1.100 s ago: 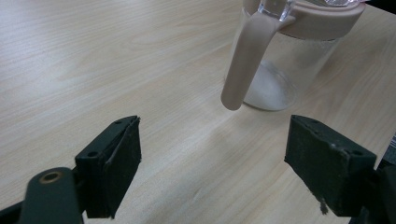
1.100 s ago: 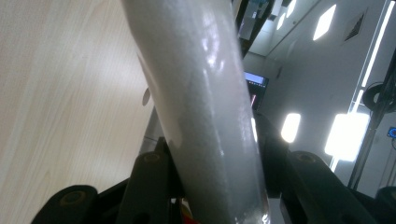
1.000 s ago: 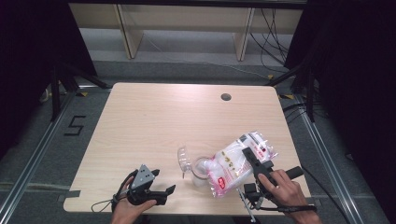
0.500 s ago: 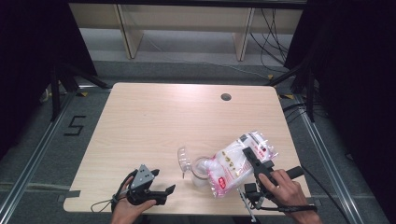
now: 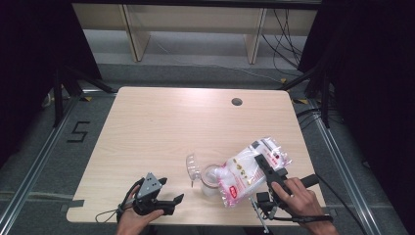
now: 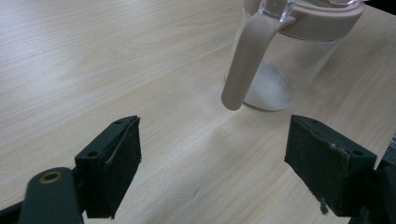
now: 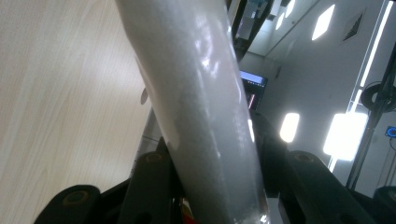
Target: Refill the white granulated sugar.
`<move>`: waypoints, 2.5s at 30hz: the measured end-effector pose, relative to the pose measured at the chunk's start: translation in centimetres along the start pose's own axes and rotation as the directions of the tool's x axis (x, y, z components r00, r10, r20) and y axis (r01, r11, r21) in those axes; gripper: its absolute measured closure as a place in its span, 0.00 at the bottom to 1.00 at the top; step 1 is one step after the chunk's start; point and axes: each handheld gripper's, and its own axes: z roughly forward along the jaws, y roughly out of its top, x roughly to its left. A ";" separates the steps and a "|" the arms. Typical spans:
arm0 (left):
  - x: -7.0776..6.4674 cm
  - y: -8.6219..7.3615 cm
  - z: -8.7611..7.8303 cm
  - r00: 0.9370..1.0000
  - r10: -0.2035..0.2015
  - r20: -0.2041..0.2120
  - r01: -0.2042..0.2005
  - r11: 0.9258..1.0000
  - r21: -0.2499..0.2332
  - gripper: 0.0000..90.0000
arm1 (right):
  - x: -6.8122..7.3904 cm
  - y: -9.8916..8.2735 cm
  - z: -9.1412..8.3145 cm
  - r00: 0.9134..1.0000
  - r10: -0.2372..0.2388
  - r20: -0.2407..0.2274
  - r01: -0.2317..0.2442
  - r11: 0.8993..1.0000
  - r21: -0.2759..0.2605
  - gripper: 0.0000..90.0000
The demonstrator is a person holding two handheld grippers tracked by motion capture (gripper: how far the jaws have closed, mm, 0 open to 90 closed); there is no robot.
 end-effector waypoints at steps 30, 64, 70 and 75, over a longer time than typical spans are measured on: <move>0.0 0.0 0.0 1.000 -0.001 -0.002 0.001 1.000 0.000 0.20 | 0.3 -0.1 0.1 0.999 0.037 -0.002 -0.037 0.999 0.002 0.76; -0.1 -0.1 0.0 1.000 -0.020 -0.004 0.020 1.000 -0.002 0.20 | 0.3 0.0 0.1 0.998 0.055 0.008 -0.055 0.998 -0.006 0.77; -0.1 -0.1 0.0 1.000 -0.021 -0.005 0.021 1.000 -0.003 0.20 | 0.3 -0.1 0.1 0.999 0.043 0.023 -0.043 0.999 -0.018 0.77; -0.2 -0.1 0.0 1.000 -0.025 -0.009 0.025 1.000 -0.007 0.20 | 0.3 -0.2 0.1 0.999 0.043 0.021 -0.043 0.999 -0.018 0.77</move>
